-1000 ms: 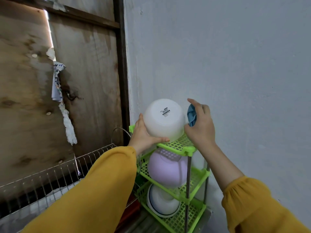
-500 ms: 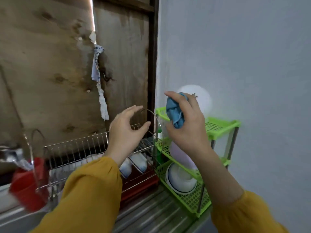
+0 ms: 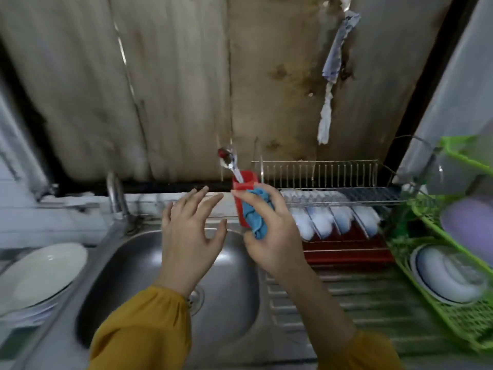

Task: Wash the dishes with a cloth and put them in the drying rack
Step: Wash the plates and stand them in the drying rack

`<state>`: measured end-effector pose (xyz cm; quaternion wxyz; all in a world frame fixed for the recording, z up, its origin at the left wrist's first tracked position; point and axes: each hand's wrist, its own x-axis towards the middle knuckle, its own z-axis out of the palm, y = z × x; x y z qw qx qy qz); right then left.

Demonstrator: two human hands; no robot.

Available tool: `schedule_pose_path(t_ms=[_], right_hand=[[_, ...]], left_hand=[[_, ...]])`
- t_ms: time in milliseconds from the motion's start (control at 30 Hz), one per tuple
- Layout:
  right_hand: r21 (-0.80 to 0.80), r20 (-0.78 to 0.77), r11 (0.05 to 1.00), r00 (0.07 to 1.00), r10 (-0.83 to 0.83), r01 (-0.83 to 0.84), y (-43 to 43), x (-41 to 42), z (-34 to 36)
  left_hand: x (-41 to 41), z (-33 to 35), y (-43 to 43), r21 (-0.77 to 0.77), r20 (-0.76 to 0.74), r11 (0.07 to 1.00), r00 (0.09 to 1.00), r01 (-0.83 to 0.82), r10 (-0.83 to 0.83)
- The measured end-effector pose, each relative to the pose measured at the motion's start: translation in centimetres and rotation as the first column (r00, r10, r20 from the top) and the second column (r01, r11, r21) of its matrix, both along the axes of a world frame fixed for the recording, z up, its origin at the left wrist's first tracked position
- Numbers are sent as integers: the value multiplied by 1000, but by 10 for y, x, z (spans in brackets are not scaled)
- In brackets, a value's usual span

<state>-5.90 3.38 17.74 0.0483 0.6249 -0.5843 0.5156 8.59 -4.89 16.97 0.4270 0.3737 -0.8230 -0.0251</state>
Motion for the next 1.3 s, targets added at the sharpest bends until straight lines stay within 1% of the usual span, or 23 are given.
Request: schedule_pose_path(t_ms=[133,267,333,433,500,633,733,800,900,967,1067,1133,1200,1300], right_hand=[[116,37,989,996,84,-87,-47,82,-21],[226,51,960,986,158,-166,-93,160,-42],[282,65,939,980,187,-198,-118,198,-53],[357,105,899,968,229,-252,-156,249,-68],[412,132,872,965,229,-263,-182,280,-75],[497,123,824,962,245,-273,-234,329,-91],[585,108,758,954,281,-289,-271,352,-107],[648,104,700,945,309,-300,-296,364,-122],[743,56,602,925,377,-290,-325,377,-146],[802,-12,544,903,430,-248,-340,382,-161],[880,-142,455,837,528,-138,-357,389,-179],[936,-182,349,776,604,-52,-364,394,-190],[959,-223,279,725,652,45,-367,395,-198],[961,-248,261,720,648,96,-370,398,-205]], left_hand=[[96,-26,-22,48,88,989,987,-140,136],[185,-54,-54,104,198,963,954,-248,224],[225,-69,-73,169,225,947,946,-274,233],[277,-90,-103,214,248,920,929,-328,274],[307,-105,-125,235,255,908,924,-346,286],[359,-133,-168,325,311,858,902,-397,299],[386,-148,-197,378,359,819,884,-432,301],[400,-159,-215,414,402,797,874,-440,274],[412,-176,-237,514,472,747,866,-422,164],[415,-186,-248,576,520,706,851,-411,72],[415,-200,-261,608,589,668,808,-428,-19],[417,-210,-268,601,640,664,766,-445,-65],[420,-219,-271,585,677,678,728,-445,-106],[424,-228,-272,563,689,707,716,-429,-114]])
